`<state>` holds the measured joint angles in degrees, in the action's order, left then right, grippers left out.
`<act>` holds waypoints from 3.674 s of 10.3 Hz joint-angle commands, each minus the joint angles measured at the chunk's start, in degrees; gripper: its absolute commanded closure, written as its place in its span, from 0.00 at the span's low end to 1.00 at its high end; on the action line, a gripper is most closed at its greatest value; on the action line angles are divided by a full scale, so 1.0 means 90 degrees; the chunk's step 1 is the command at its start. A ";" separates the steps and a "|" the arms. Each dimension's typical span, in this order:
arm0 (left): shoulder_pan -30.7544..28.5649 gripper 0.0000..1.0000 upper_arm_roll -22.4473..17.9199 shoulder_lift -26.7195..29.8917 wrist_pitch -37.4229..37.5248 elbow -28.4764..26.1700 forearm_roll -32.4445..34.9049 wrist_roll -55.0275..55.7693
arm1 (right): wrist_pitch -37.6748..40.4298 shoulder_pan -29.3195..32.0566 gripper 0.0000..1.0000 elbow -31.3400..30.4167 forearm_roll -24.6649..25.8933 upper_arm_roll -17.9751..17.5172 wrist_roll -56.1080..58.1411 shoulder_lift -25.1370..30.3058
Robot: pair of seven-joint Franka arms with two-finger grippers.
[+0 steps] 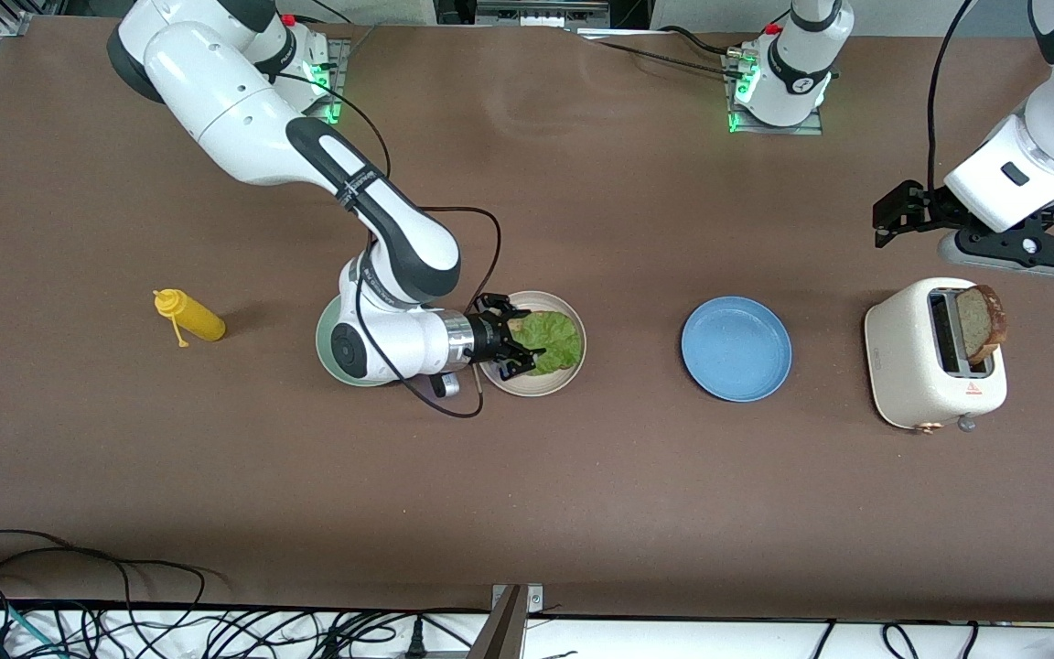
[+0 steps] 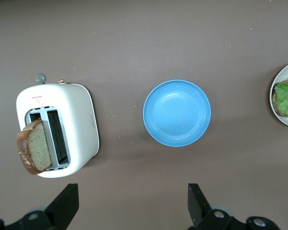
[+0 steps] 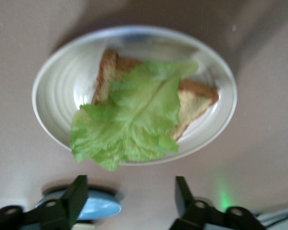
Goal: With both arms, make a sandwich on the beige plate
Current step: 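Lay the lettuce leaf on the bread with the right gripper, then move the right gripper back to the yellow bottle and open it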
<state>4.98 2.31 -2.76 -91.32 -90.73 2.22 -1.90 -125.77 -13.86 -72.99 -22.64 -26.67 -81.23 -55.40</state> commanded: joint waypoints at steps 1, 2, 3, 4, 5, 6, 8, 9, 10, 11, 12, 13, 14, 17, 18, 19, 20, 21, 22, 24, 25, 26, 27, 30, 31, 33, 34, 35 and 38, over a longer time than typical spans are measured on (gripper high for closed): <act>-0.0065 0.00 0.0075 0.0052 0.0118 0.0052 0.0134 -0.0073 | 0.0378 0.0084 0.06 0.0259 0.0610 -0.0025 0.0711 -0.0008; -0.0065 0.00 0.0075 0.0052 0.0118 0.0052 0.0134 -0.0063 | 0.0768 0.0211 0.06 0.0365 0.0679 -0.0015 0.1189 0.0099; -0.0065 0.00 0.0075 0.0052 0.0127 0.0042 0.0144 -0.0063 | 0.1110 0.0483 0.06 0.0395 0.0689 -0.0044 0.1629 0.0236; -0.0065 0.00 0.0075 0.0043 0.0128 0.0042 0.0134 -0.0053 | 0.1510 0.0592 0.06 0.0357 0.0719 0.0004 0.2175 0.0595; -0.0065 0.00 0.0066 0.0033 0.0118 0.0042 0.0134 -0.0053 | 0.2133 0.0748 0.04 0.0357 0.0912 0.0101 0.2644 0.0850; -0.0065 0.00 0.0066 0.0033 0.0127 0.0033 0.0134 -0.0063 | 0.2864 0.0846 0.04 0.0347 0.1417 0.0141 0.3219 0.1113; -0.0065 0.00 0.0066 0.0043 0.0127 0.0033 0.0134 -0.0092 | 0.3561 0.0925 0.04 -0.0042 0.2501 0.0141 0.4079 0.1748; -0.0065 0.00 0.0066 0.0052 0.0128 0.0042 0.0134 -0.0083 | 0.3903 0.0983 0.04 -0.0179 0.2574 0.0267 0.4722 0.2002; -0.0065 0.00 0.0066 0.0052 0.0118 0.0042 0.0134 -0.0102 | 0.4245 0.1003 0.04 -0.0297 0.2574 0.0568 0.5386 0.2256; -0.0065 0.00 0.0056 0.0052 0.0118 0.0042 0.0134 -0.0131 | 0.4577 0.1003 0.04 -0.0375 0.2574 0.0967 0.6282 0.2462; -0.0075 0.00 0.0056 0.0052 0.0118 0.0042 0.0134 -0.0141 | 0.4725 0.1013 0.04 -0.0569 0.2574 0.1435 0.7364 0.2734; -0.0075 0.00 0.0056 0.0062 0.0118 0.0042 0.0134 -0.0141 | 0.4707 0.1013 0.04 -0.0861 0.2565 0.1933 0.8381 0.3027; -0.0075 0.00 0.0056 0.0062 0.0118 0.0042 0.0134 -0.0141 | 0.4659 0.1013 0.04 -0.1038 0.2565 0.2344 0.9184 0.3204; -0.0075 0.00 0.0066 0.0062 0.0118 0.0042 0.0144 -0.0141 | 0.4552 0.1023 0.04 -0.1117 0.2264 0.3633 1.2111 0.3274; -0.0066 0.00 0.0075 0.0062 0.0118 0.0042 0.0134 -0.0131 | 0.4522 0.1033 0.00 -0.1215 0.1943 0.4072 1.2943 0.3274; -0.0056 0.00 0.0085 0.0053 0.0108 0.0042 0.0134 -0.0131 | 0.4415 0.1052 0.00 -0.1409 0.1804 0.4386 1.3619 0.3274; -0.0046 0.00 0.0095 0.0052 0.0108 0.0042 0.0134 -0.0131 | 0.4124 0.1149 0.00 -0.1662 0.1571 0.4660 1.4611 0.3274; -0.0036 0.00 0.0105 0.0052 0.0108 0.0033 0.0134 -0.0131 | 0.3860 0.1343 0.00 -0.1868 0.1191 0.4856 1.5627 0.3236; -0.0026 0.00 0.0114 0.0052 0.0108 0.0033 0.0134 -0.0083 | 0.3606 0.1587 0.00 -0.2034 0.1043 0.4877 1.6497 0.3187; -0.0007 0.00 0.0115 0.0043 0.0108 0.0033 0.0134 -0.0082 | 0.3147 0.1939 0.00 -0.2337 0.0556 0.4878 1.8216 0.3157; -0.0007 0.00 0.0115 0.0023 0.0079 0.0033 0.0134 -0.0073 | 0.3096 0.2153 0.00 -0.2464 0.0079 0.4878 1.9308 0.3051; 0.0003 0.00 0.0115 0.0023 0.0079 0.0033 0.0134 -0.0073 | 0.3115 0.2359 0.00 -0.2475 -0.0303 0.4878 2.0247 0.2837; 0.0003 0.00 0.0115 0.0042 0.0079 0.0033 0.0124 -0.0082 | 0.3164 0.2496 0.00 -0.2485 -0.0510 0.4878 2.0701 0.2651; 0.0003 0.00 0.0124 0.0091 0.0118 0.0033 0.0124 -0.0151 | 0.3174 0.2702 0.00 -0.2554 -0.1144 0.4878 2.2126 0.2202; 0.0003 0.00 0.0134 0.0130 0.0137 0.0033 0.0124 -0.0151 | 0.3184 0.2741 0.00 -0.2554 -0.1340 0.4858 2.2557 0.2103; 0.0013 0.00 0.0163 0.0199 0.0341 0.0033 0.0124 -0.0160 | 0.3300 0.2751 0.00 -0.2544 -0.1730 0.4839 2.3359 0.1879; 0.0013 0.00 0.0173 0.0209 0.0487 0.0033 0.0124 -0.0161 | 0.3349 0.2780 0.00 -0.2515 -0.1897 0.4839 2.3710 0.1723; -0.0007 0.00 0.0173 0.0209 0.0557 0.0033 0.0115 -0.0151 | 0.3359 0.2800 0.00 -0.2505 -0.2063 0.4839 2.4052 0.1577; -0.0065 0.00 0.0144 0.0189 0.0616 0.0033 0.0114 -0.0141 | 0.3496 0.2781 0.00 -0.2514 -0.2152 0.4829 2.4240 0.1400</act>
<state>4.64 3.56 -1.39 -86.92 -90.75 2.22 -2.18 -95.74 10.37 -95.83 -40.78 17.43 135.29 -42.55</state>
